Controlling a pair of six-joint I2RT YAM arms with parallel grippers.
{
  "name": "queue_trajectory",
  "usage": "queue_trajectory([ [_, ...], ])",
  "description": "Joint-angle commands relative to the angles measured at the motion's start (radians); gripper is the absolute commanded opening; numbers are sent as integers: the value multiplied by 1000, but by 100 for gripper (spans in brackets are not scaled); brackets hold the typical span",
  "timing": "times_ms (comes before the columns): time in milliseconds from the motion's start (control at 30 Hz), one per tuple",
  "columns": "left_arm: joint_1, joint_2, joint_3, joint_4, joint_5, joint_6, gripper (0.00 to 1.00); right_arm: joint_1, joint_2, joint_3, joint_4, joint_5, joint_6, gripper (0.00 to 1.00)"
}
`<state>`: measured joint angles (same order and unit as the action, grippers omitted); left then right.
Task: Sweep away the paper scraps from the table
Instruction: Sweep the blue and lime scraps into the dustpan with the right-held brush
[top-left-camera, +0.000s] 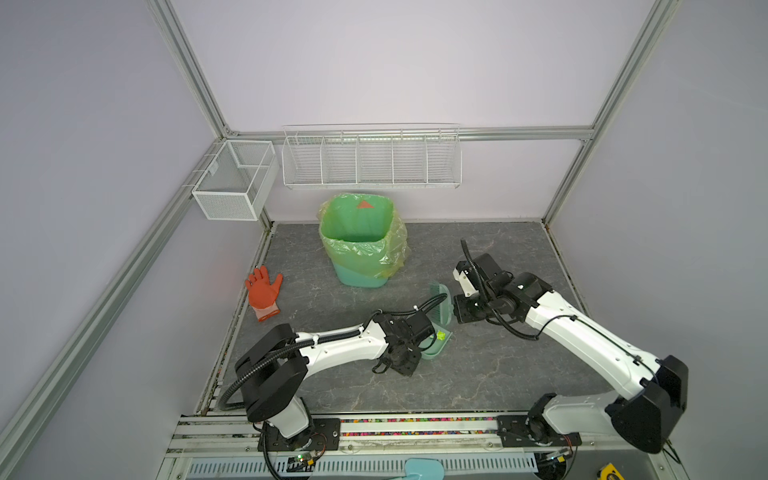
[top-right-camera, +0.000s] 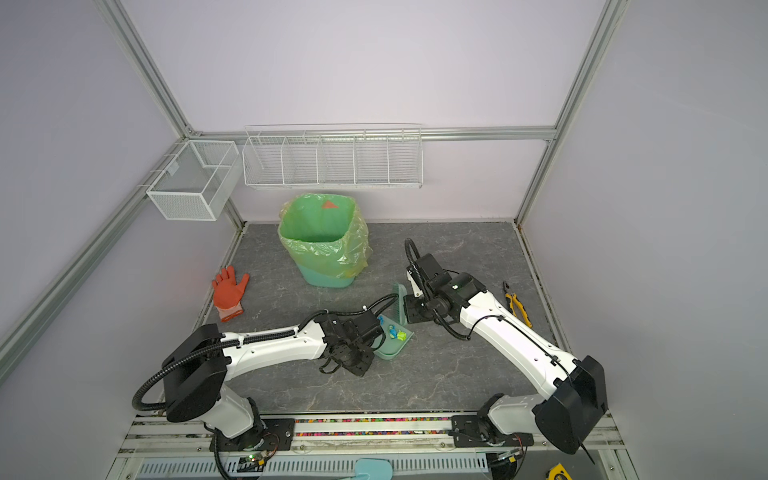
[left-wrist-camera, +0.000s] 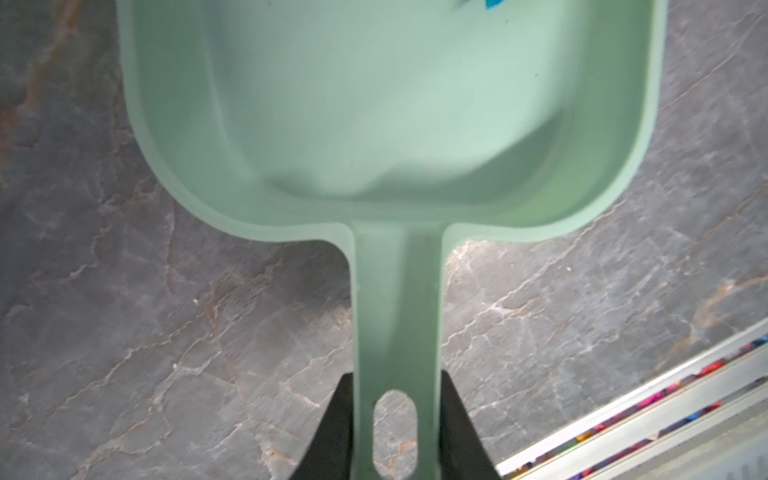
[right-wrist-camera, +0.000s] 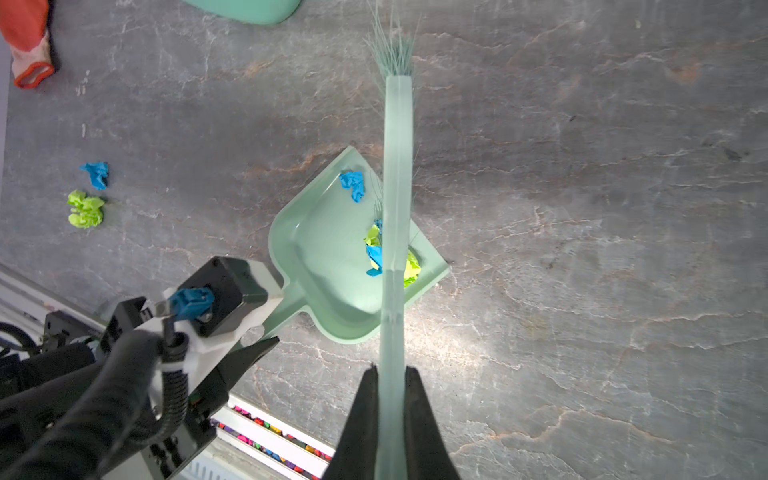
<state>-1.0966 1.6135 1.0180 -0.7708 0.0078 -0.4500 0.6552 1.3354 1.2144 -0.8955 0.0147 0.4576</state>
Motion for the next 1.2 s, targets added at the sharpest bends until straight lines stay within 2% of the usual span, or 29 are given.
queue_trajectory([
  [0,7,11,5,-12,4,9,0,-13,7,-12,25,2,35,7],
  [200,8,11,5,-12,0,4,0,-17,70,26,54,-15,49,7],
  [500,10,11,-5,9,-6,2,0,-28,101,27,177,-205,91,7],
  [800,24,17,-12,37,4,9,0,-79,55,-5,232,-292,159,7],
  [1167,30,3,-32,65,1,1,0,-98,-49,-43,172,-248,225,7],
])
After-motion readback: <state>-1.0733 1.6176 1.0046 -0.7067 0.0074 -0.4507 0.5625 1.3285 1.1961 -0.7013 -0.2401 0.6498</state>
